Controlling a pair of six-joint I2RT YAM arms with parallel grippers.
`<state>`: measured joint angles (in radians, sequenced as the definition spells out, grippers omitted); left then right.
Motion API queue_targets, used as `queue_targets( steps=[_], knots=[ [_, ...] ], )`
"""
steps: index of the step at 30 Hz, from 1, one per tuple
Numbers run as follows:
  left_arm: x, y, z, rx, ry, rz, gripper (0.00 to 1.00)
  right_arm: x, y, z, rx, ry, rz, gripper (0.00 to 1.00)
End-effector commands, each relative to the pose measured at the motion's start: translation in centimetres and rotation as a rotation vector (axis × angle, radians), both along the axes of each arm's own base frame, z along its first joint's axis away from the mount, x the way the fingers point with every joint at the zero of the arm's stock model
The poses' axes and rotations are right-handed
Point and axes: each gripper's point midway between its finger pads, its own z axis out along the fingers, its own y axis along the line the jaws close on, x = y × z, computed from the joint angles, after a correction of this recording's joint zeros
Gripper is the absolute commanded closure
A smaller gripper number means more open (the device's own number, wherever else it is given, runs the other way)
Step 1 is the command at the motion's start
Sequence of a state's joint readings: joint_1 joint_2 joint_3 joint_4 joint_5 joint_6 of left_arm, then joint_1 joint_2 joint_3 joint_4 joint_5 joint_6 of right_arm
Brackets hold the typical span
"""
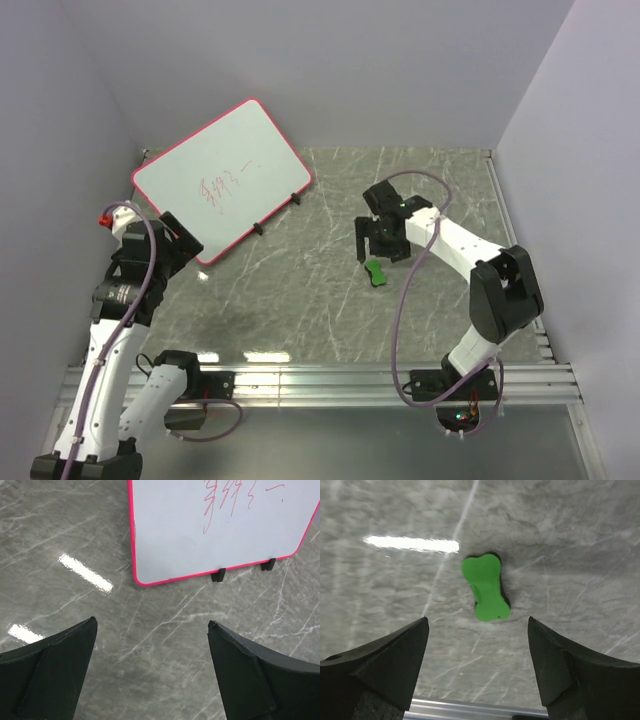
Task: Erase the whiteboard
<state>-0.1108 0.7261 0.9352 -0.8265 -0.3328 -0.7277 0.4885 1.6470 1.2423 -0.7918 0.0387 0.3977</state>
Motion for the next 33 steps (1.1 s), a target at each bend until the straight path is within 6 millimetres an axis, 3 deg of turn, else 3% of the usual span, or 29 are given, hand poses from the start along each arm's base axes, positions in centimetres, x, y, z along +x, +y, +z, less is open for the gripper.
queue_targets(
  steps=[1, 6, 13, 22, 28, 33],
  knots=[
    [0.9, -0.1, 0.2, 0.004, -0.017, -0.036, 0.01, -0.4, -1.1, -2.1, -0.072, -0.008, 0.004, 0.14],
    [1.3, -0.2, 0.4, 0.007, -0.012, -0.045, 0.01, 0.0, -0.6, -4.1, -0.095, -0.005, 0.003, 0.21],
    [2.2, -0.6, 1.0, -0.005, -0.009, -0.052, 0.02, 1.5, 0.3, -4.6, -0.102, -0.041, 0.002, 0.28],
    [1.3, 0.3, 1.1, 0.019, 0.008, -0.01, 0.03, 1.9, -0.3, -6.6, -0.18, -0.007, -0.019, 0.4],
    [0.5, 1.1, 0.9, 0.042, 0.006, 0.019, 0.02, 1.8, -0.5, -6.7, -0.198, -0.003, -0.026, 0.65],
    [1.2, 1.8, 0.2, 0.074, 0.03, 0.03, 0.04, 1.2, -0.9, -6.3, -0.203, 0.003, -0.031, 0.69]
  ],
)
